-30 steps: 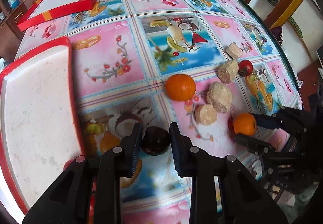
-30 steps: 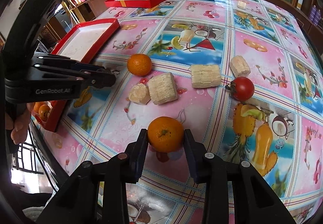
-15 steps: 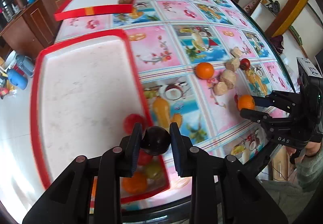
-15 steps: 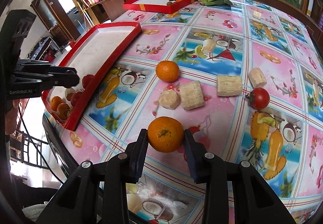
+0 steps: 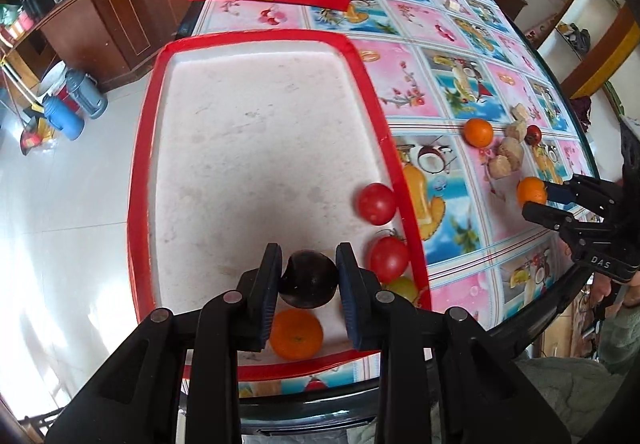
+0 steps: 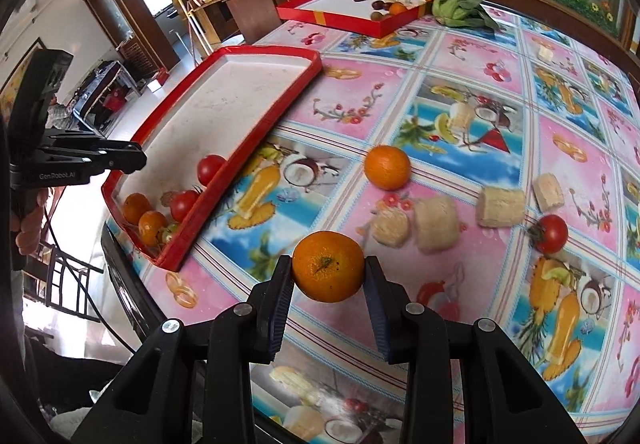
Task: Organize fruits
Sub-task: 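Carry the plum with the left tool while the right tool carries the orange toward the tray, then lower the orange into the tray and open the right tool while the left tool holds the plum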
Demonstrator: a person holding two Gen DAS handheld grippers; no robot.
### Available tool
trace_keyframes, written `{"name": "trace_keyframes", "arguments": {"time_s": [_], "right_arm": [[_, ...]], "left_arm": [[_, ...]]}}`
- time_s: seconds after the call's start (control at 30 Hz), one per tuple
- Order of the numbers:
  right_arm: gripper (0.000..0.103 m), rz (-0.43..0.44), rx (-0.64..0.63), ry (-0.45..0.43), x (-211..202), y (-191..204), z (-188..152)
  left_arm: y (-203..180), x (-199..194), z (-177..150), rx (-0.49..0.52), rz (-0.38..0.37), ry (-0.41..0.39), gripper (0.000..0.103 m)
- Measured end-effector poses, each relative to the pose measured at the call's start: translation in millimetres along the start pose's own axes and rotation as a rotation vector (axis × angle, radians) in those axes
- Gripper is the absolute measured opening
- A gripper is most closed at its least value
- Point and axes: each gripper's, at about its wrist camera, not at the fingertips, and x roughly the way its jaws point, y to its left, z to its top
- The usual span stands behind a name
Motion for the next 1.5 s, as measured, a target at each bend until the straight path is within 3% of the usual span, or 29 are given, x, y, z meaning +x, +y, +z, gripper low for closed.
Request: {"name": "trace_keyframes", "arguments": {"time_s": [0.27,0.7,1.1,1.4,1.5], "right_arm": [[0.036,0.082,-0.095,-0.011,11.6,39.8,32.8],[0.035,0.237,-0.267,0.07,60.8,113.4,83.4],[0.035,0.21,-0.322,0.17,121.9,137.9,95.4],[0.038,0.176,-0.371,0.169,125.3,149.4,92.4],[0.038,0.162,-0.372,0.167,124.9,149.3,92.0]], "left_arm": [[17.6,7.5,-8.5,-0.026,-0.002,0.011,0.025],[44.8,12.5,-15.0,-0.059,-0.029,0.018,0.025],[39.9,32.0,-19.0,-0.037,-0.07,0.057,0.026],[36.6,32.3,-20.9,-0.03,-0.074,0.058,0.026],[34.3,31.9,-22.3,-0.025,-0.087,0.064,0.038]]}}
